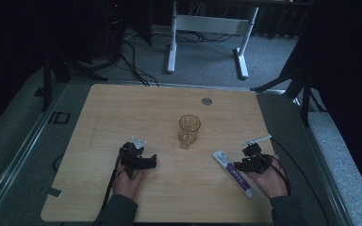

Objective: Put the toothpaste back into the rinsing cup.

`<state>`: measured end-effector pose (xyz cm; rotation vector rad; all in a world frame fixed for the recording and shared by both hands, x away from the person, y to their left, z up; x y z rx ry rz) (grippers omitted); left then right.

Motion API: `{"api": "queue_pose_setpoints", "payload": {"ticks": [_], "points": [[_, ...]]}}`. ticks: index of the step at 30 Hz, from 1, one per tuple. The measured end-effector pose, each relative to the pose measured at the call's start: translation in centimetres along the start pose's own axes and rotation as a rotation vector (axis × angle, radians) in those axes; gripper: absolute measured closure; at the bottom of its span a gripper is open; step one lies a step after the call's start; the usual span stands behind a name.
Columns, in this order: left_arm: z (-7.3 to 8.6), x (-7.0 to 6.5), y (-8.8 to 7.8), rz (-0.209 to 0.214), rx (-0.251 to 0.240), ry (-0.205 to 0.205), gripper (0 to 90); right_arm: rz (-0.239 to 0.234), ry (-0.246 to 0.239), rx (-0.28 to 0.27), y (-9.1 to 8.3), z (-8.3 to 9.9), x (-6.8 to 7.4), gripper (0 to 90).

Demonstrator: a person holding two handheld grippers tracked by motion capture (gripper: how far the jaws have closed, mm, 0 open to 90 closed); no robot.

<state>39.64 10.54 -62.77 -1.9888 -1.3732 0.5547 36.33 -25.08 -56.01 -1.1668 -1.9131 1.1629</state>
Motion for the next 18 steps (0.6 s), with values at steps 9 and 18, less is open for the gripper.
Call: {"api": "queue_pose_setpoints", "payload": {"ticks": [9, 18], "points": [[0.0, 0.0, 0.0, 0.0, 0.0, 0.001, 7.8, -0.007, -0.01, 0.033, 0.01, -0.06, 0.24, 59.2], [0.0, 0.0, 0.0, 0.0, 0.0, 0.0, 7.8, -0.017, -0.017, 0.089, 0.36, 0.35, 0.39, 59.3]]}}
Point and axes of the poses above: each handheld gripper's, and its own axes: y roughly forward along the jaws, z roughly out of its underside, x roughly to its left, the point moved 9 cm from there along y, roughly forward along the jaws, and after that the axes turned 2 degrees about y, right-handed, at the moved point
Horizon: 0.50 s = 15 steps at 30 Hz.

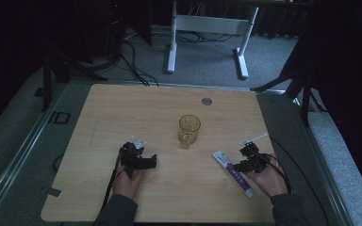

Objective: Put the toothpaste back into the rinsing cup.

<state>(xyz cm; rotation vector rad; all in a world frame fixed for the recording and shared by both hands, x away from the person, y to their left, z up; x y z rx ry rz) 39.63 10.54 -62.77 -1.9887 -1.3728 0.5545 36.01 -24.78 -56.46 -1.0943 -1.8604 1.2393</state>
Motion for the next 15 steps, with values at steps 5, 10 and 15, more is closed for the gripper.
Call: {"api": "queue_pose_setpoints", "payload": {"ticks": [5, 10, 15], "points": [[0.0, 0.0, 0.0, 0.0, 0.0, 0.001, 7.8, 0.0, -0.006, 0.024, 0.15, 0.09, 0.15, 59.3], [0.0, 0.01, 0.0, 0.0, 0.0, 0.001, 7.8, 0.002, -0.015, 0.05, 0.36, 0.06, 0.24, 59.2], [0.0, 0.01, 0.0, 0.0, 0.0, 0.001, 7.8, 0.004, -0.028, 0.074, 0.52, 0.14, 0.5, 59.1]]}}
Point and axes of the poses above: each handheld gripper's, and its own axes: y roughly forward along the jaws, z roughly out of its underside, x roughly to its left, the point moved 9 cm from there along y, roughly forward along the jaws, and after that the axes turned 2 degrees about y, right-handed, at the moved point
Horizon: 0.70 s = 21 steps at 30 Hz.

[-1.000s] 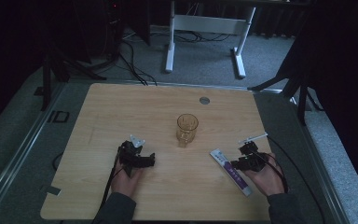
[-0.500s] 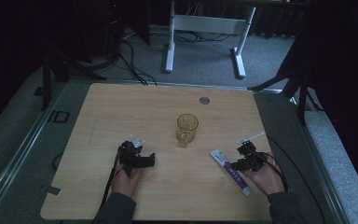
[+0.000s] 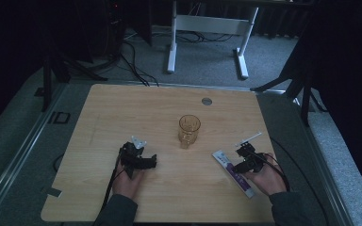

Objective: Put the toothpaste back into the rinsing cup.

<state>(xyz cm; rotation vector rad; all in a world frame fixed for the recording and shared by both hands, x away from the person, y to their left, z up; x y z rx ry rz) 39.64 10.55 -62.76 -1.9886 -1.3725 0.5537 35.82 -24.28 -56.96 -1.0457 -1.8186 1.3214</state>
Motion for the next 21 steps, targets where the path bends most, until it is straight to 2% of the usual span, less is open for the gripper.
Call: {"api": "queue_pose_setpoints", "payload": {"ticks": [21], "points": [[0.0, 0.0, 0.0, 0.0, -0.001, 0.0, 7.8, -0.001, -0.028, 0.1, 1.3, 0.2, 0.2, 59.0]]}}
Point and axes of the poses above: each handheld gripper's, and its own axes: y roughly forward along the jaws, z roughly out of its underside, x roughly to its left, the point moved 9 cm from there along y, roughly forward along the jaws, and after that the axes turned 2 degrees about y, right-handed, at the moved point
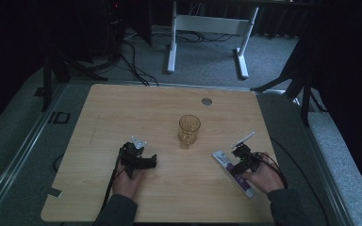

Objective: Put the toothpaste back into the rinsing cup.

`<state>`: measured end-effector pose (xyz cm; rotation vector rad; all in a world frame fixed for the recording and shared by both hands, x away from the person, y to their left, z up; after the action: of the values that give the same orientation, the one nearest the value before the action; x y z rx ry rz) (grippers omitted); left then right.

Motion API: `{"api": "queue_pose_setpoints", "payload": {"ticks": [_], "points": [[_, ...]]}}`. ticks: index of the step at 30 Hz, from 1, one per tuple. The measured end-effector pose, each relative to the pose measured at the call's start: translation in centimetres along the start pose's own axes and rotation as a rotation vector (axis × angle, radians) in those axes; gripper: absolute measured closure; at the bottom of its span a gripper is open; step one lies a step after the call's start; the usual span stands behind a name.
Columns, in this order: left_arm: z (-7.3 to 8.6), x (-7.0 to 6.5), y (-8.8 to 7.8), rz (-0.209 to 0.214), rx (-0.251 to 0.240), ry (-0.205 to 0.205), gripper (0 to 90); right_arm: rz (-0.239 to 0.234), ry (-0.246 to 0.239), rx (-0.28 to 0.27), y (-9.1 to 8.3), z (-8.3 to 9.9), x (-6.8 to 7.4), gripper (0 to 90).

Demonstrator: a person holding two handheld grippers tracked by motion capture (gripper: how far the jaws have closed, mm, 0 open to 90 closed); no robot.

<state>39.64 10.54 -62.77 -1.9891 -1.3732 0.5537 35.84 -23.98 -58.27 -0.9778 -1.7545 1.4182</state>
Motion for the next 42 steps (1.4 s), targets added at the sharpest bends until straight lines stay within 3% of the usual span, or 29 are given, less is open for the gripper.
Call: {"api": "queue_pose_setpoints", "payload": {"ticks": [10, 25, 35, 42], "points": [[0.0, 0.0, 0.0, 0.0, 0.0, 0.0, 7.8, -0.001, -0.004, 0.038, 0.9, 0.0, 0.0, 59.8], [0.0, 0.0, 0.0, 0.0, 0.001, 0.0, 7.8, 0.052, -0.028, 0.087, 1.7, -0.4, 0.3, 58.8], [0.0, 0.0, 0.0, 0.0, 0.0, 0.0, 7.8, 0.037, -0.013, 0.099, 2.1, -0.4, 0.2, 58.3], [0.0, 0.0, 0.0, 0.0, 0.001, -0.001, 7.8, 0.038, -0.03, 0.074, 1.5, -0.3, 0.2, 70.4]]}}
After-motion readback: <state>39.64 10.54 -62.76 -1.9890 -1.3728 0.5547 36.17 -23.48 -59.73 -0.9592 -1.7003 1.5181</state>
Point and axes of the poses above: each handheld gripper's, and its own axes: y roughly forward along the jaws, z roughly out of its underside, x roughly to its left, the point moved 9 cm from there along y, roughly forward along the jaws, and after that the axes turned 2 degrees about y, right-handed, at the moved point
